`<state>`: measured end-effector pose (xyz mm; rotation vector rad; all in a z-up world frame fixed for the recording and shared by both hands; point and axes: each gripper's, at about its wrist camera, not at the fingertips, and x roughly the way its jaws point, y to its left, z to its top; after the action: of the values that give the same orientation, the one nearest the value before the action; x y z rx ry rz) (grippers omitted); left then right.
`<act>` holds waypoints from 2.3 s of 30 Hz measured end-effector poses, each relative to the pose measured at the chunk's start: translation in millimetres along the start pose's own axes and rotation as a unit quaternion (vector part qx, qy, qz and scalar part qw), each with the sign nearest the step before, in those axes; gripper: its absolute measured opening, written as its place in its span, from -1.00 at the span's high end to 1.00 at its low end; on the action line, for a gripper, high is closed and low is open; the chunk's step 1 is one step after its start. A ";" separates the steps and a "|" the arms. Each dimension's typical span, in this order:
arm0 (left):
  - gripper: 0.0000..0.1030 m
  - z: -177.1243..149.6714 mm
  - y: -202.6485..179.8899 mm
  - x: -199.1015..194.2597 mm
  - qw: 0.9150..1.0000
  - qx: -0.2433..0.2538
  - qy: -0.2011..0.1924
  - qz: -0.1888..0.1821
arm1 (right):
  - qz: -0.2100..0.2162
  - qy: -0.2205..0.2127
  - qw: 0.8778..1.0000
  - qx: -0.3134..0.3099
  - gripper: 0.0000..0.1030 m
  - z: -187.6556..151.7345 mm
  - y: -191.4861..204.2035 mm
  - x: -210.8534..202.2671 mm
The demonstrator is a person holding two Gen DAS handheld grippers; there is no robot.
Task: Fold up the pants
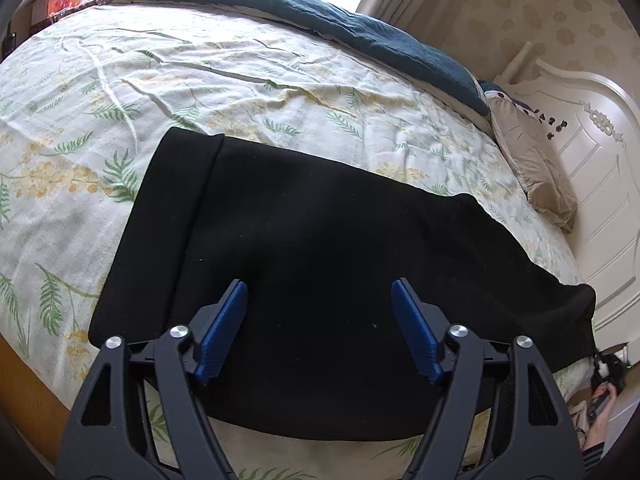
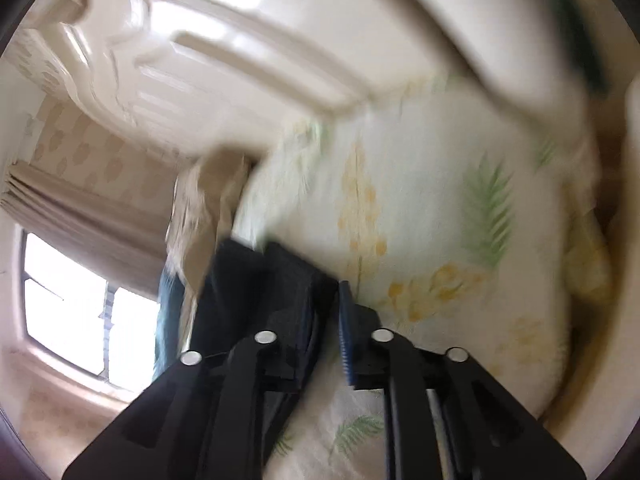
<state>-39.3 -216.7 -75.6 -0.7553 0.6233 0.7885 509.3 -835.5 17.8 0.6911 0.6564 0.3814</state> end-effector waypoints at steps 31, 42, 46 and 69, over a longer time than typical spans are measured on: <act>-0.80 -0.3 -6.5 11.1 1.000 -0.008 -0.004 0.005 | 0.135 0.058 0.989 0.021 0.89 16.7 72.3 49.3; -0.81 0.3 -8.1 12.8 1.000 0.003 -0.002 0.014 | 0.065 0.078 0.993 0.053 0.90 -10.3 -7.1 41.1; -0.81 0.8 -8.2 12.6 1.000 0.003 -0.001 0.016 | 0.071 0.067 0.994 0.051 0.90 -10.5 -7.2 34.8; -0.83 0.2 -10.8 -4.2 0.998 0.050 -0.024 0.042 | 0.035 0.296 0.935 -0.190 -0.15 47.0 67.3 131.1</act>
<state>-32.9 -223.3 -68.5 -0.6201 0.6490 0.8445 629.8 -740.3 35.9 0.2178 1.0927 0.7760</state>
